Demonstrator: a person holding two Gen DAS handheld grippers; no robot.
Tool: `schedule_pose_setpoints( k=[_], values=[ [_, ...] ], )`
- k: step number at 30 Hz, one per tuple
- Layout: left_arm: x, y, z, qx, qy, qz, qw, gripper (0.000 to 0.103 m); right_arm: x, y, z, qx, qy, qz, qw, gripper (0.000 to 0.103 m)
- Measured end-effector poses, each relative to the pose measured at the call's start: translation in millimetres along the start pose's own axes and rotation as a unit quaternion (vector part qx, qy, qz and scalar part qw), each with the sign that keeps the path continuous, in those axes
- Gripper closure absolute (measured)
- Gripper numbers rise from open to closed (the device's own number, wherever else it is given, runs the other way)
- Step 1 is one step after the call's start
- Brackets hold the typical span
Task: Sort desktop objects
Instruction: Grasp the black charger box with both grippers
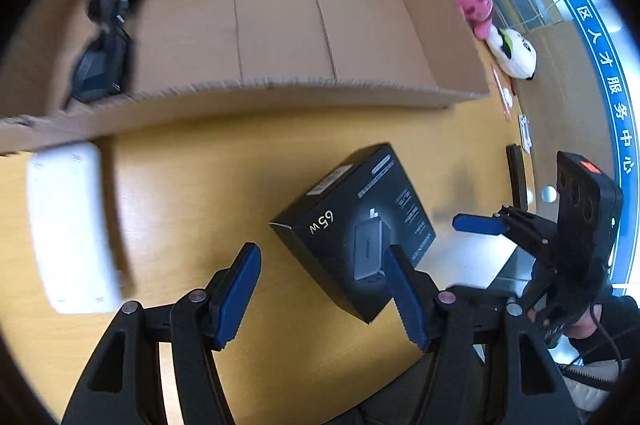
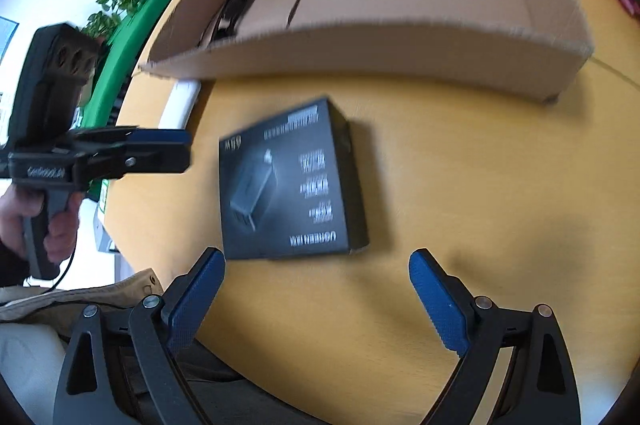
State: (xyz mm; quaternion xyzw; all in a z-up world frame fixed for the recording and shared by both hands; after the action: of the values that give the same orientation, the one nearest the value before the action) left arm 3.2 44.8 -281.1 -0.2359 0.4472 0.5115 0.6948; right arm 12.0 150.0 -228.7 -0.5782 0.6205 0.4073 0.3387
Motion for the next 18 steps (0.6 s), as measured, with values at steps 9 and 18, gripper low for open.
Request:
schedule_pose_setpoints(
  k=[9,18],
  values=[
    [36,11,-2,-0.006,-0.026,0.0,0.9996,0.029,46,-20,-8,-0.231,-0.083,0.002,0.969,0.007],
    [43,4,16,0.009,-0.033,0.017,0.9993,0.032,71,-6,-25,-0.287,-0.09,0.044,0.953,0.014]
  ],
)
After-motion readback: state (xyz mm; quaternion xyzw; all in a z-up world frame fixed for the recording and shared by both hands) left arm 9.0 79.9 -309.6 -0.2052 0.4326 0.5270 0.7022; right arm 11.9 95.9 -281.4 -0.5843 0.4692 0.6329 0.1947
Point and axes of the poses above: each gripper's, at about its wrist camera, not at the fingertips, and x roughly the way its jaws point, z to its right, y to its top, the point moved 9 cm from there along x, roughly the way its jaws point, and after that the axes turned 7 degrees about x, right-handed, at the moved point
